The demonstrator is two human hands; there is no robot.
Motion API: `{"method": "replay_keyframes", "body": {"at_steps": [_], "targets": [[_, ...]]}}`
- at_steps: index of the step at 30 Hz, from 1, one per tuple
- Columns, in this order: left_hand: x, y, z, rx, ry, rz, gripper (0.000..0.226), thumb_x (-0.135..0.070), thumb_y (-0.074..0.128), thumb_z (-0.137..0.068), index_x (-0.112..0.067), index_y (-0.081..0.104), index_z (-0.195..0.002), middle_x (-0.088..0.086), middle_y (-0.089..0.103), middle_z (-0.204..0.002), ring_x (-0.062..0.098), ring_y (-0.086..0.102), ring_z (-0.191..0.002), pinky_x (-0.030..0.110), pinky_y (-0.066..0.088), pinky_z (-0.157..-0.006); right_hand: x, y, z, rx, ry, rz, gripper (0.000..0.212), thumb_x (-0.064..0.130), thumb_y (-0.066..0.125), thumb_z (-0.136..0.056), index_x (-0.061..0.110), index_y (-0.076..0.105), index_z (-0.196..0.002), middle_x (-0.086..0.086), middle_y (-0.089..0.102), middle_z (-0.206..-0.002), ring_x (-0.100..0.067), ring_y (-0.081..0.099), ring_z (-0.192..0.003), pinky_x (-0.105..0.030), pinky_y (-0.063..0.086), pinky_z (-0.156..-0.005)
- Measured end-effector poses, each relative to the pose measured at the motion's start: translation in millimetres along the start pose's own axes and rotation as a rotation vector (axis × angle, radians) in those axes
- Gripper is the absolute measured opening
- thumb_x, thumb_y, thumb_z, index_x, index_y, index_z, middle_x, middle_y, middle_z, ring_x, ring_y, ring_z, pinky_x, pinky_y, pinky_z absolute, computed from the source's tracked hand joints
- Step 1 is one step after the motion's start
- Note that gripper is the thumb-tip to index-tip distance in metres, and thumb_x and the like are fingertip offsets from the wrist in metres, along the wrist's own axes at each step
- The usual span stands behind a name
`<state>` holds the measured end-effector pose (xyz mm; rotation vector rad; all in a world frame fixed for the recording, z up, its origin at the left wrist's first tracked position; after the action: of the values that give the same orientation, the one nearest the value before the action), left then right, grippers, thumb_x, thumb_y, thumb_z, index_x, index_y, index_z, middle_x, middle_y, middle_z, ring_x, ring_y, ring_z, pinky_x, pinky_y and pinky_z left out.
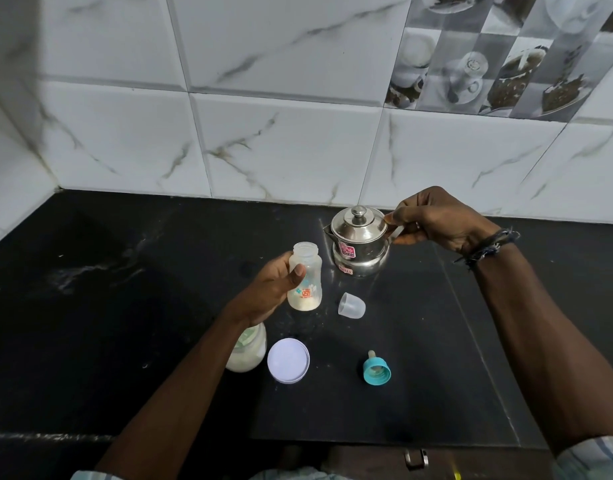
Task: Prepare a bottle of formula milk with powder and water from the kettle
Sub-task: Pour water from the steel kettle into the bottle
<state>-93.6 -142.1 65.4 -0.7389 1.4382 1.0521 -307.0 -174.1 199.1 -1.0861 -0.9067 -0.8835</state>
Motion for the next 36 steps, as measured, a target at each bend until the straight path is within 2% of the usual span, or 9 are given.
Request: {"method": "replay_keyframes", "body": {"at_steps": [3, 8, 13, 16, 20, 24, 27, 30, 36], "targets": [[0, -1, 0, -0.003, 0.006, -0.076, 0.082, -0.065, 0.077, -0.064, -0.019, 0.054, -0.127, 0.009, 0.064, -0.128, 0.029, 0.058, -0.122, 0.036, 0.047, -0.102, 2, 0, 0, 0.002, 0.007, 0.004, 0.027, -0.004, 0.064, -0.088, -0.001, 0.065, -0.061, -0.01, 0.071, -0.064, -0.012, 0.066, -0.057, -0.034, 0.062, -0.07], [-5, 3, 1, 0.007, 0.034, -0.158, 0.078, -0.065, 0.075, -0.065, -0.02, 0.056, -0.127, -0.001, 0.067, -0.121, 0.018, 0.063, -0.114, 0.024, 0.05, -0.09, 7, -1, -1, 0.006, 0.018, 0.08, 0.02, -0.003, 0.066, -0.087, -0.005, 0.066, -0.067, -0.015, 0.071, -0.07, -0.018, 0.069, -0.062, -0.036, 0.062, -0.073], [-6, 3, 1, -0.016, 0.056, -0.189, 0.083, -0.067, 0.075, -0.064, -0.02, 0.054, -0.128, -0.002, 0.066, -0.123, 0.017, 0.062, -0.115, 0.026, 0.05, -0.092, 8, 5, -1, 0.057, 0.022, 0.172, 0.043, -0.002, 0.066, -0.086, 0.011, 0.067, -0.046, -0.015, 0.07, -0.069, -0.017, 0.068, -0.062, -0.036, 0.061, -0.074], [-6, 3, 1, -0.016, 0.061, -0.198, 0.081, -0.067, 0.075, -0.064, -0.023, 0.054, -0.129, -0.003, 0.065, -0.125, 0.018, 0.06, -0.118, 0.028, 0.049, -0.096, 6, 8, -1, 0.083, 0.03, 0.198, 0.036, -0.002, 0.067, -0.086, 0.009, 0.07, -0.052, -0.01, 0.071, -0.063, -0.018, 0.069, -0.062, -0.032, 0.061, -0.069], [-5, 7, 1, -0.002, 0.063, -0.183, 0.083, -0.062, 0.076, -0.066, -0.019, 0.052, -0.132, 0.001, 0.064, -0.128, 0.021, 0.059, -0.12, 0.033, 0.047, -0.101, 7, 12, -3, 0.084, 0.034, 0.234, 0.019, -0.001, 0.068, -0.086, -0.003, 0.07, -0.067, -0.012, 0.072, -0.067, -0.02, 0.07, -0.065, -0.029, 0.062, -0.066], [-5, 11, 1, 0.019, 0.061, -0.163, 0.082, -0.059, 0.077, -0.067, -0.018, 0.051, -0.133, 0.002, 0.064, -0.128, 0.02, 0.059, -0.121, 0.03, 0.048, -0.098, 10, 13, -5, 0.082, 0.037, 0.276, 0.021, 0.0, 0.069, -0.086, -0.002, 0.069, -0.065, -0.014, 0.072, -0.068, -0.022, 0.069, -0.068, -0.031, 0.061, -0.067], [-5, 12, 2, 0.024, 0.06, -0.162, 0.084, -0.058, 0.077, -0.068, -0.016, 0.05, -0.135, 0.003, 0.064, -0.128, 0.021, 0.059, -0.121, 0.031, 0.047, -0.1, 13, 14, -5, 0.079, 0.039, 0.316, 0.017, 0.001, 0.069, -0.086, -0.01, 0.069, -0.074, -0.014, 0.071, -0.067, -0.026, 0.066, -0.071, -0.032, 0.061, -0.068], [-5, 13, 3, 0.028, 0.058, -0.16, 0.083, -0.058, 0.077, -0.067, -0.016, 0.051, -0.134, 0.001, 0.065, -0.126, 0.02, 0.06, -0.119, 0.029, 0.048, -0.097, 16, 14, -6, 0.078, 0.044, 0.341, 0.022, 0.001, 0.07, -0.085, -0.02, 0.067, -0.087, -0.02, 0.07, -0.074, -0.028, 0.066, -0.075, -0.036, 0.06, -0.073], [-5, 16, 5, 0.023, 0.045, -0.17, 0.08, -0.059, 0.077, -0.067, -0.019, 0.052, -0.131, -0.006, 0.067, -0.122, 0.015, 0.062, -0.117, 0.023, 0.049, -0.091, 24, 15, -7, 0.069, 0.04, 0.418, 0.02, 0.003, 0.072, -0.084, -0.017, 0.07, -0.086, -0.014, 0.07, -0.066, -0.015, 0.067, -0.057, -0.025, 0.061, -0.06]]}}
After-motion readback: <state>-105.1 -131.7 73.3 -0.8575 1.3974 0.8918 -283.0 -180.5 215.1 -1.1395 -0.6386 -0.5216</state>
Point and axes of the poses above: each hand's wrist, its own z-axis away from the middle knuckle, its own y-axis out of the palm, x = y × z, the point moved 10 cm from there along -z, towards the middle knuckle
